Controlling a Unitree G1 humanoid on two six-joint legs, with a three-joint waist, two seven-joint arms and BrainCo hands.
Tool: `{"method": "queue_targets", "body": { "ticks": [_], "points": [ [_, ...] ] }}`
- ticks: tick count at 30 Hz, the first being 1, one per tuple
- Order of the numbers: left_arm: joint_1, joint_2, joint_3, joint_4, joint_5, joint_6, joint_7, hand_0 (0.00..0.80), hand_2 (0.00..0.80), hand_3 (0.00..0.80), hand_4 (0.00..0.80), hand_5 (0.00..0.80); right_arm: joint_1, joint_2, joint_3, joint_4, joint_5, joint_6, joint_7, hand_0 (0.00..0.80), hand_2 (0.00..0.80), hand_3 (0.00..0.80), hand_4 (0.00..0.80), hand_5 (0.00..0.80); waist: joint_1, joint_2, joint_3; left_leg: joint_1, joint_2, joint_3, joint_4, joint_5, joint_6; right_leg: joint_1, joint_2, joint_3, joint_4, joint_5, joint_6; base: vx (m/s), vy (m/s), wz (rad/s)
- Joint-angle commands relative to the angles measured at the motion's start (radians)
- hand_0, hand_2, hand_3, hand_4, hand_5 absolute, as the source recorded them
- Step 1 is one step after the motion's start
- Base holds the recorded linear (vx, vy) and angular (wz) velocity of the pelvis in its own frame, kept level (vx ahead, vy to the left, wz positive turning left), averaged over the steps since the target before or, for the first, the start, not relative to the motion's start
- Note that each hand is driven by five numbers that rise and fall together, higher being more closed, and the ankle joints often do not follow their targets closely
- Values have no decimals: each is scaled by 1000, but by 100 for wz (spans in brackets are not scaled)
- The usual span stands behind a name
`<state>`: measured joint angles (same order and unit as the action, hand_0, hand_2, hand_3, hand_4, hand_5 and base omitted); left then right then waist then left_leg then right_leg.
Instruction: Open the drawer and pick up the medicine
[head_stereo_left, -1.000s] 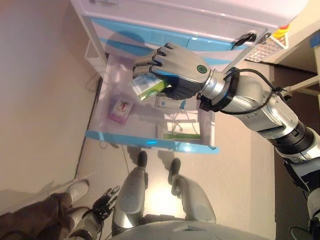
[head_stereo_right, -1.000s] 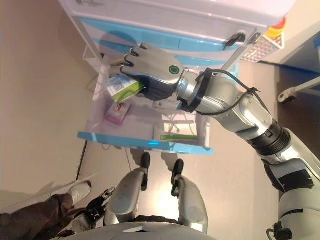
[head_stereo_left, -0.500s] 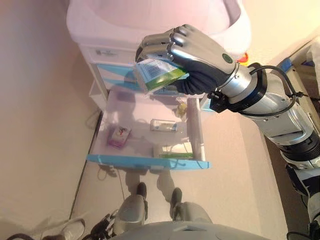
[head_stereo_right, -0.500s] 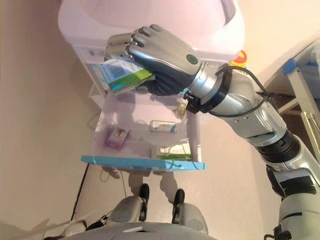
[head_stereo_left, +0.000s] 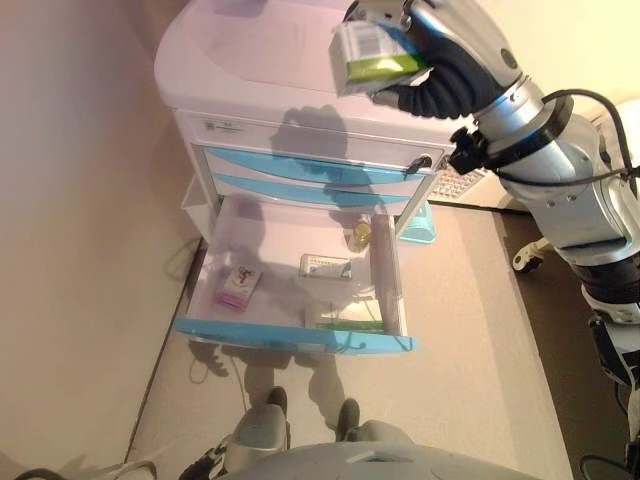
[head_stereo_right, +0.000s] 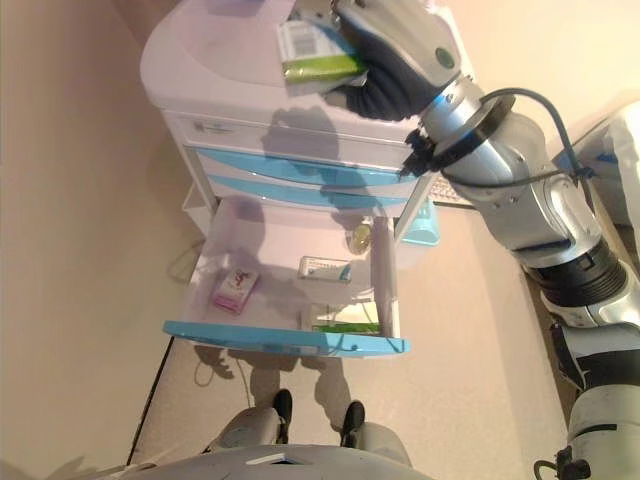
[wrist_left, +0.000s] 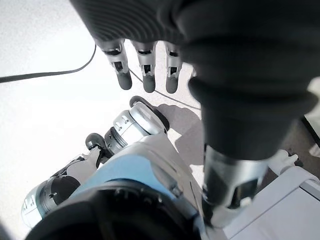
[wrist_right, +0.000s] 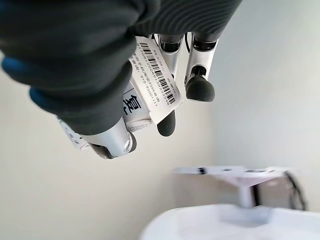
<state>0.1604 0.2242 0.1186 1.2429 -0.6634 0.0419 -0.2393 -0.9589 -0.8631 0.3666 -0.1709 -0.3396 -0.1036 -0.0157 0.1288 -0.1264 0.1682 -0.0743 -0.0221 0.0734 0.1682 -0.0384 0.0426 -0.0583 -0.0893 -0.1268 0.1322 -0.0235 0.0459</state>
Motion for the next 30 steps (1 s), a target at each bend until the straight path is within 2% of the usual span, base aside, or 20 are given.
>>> {"method": "queue_targets", "body": {
  "ticks": [1, 13, 23, 30],
  "points": [
    [30, 38, 7, 25, 59, 27, 13, 0, 0, 0, 0, 0, -143, -46, 19, 92, -17, 37, -64, 800, 800, 800, 800, 800, 46, 10, -12, 91, -33, -71, -107, -77, 6, 21, -42, -23, 157, -57, 92, 47, 6, 5],
    [16, 73, -5, -5, 46, 69, 40, 0, 0, 0, 0, 0, -307, -70, 204, 487, -37, 96, -135, 800, 800, 800, 800, 800, 93, 8, 20, 67, -55, -124, -94, -75, 19, 27, -62, -57, 141, -56, 94, 29, 30, 13],
    [-16, 101, -31, -9, 26, 91, 43, 0, 0, 0, 0, 0, -415, -31, 372, 807, 10, 57, -214, 800, 800, 800, 800, 800, 146, 14, 63, 23, -70, -164, -65, -77, 23, 25, -83, -90, 133, -68, 84, 3, 18, 16],
    [-30, 104, -58, -12, -5, 93, 49, 0, 0, 0, 0, 0, -453, -10, 442, 984, 28, 12, -235, 800, 800, 800, 800, 800, 174, 31, 91, -5, -82, -189, -47, -78, 24, 19, -97, -107, 132, -72, 77, -4, 15, 14]
  ]
}}
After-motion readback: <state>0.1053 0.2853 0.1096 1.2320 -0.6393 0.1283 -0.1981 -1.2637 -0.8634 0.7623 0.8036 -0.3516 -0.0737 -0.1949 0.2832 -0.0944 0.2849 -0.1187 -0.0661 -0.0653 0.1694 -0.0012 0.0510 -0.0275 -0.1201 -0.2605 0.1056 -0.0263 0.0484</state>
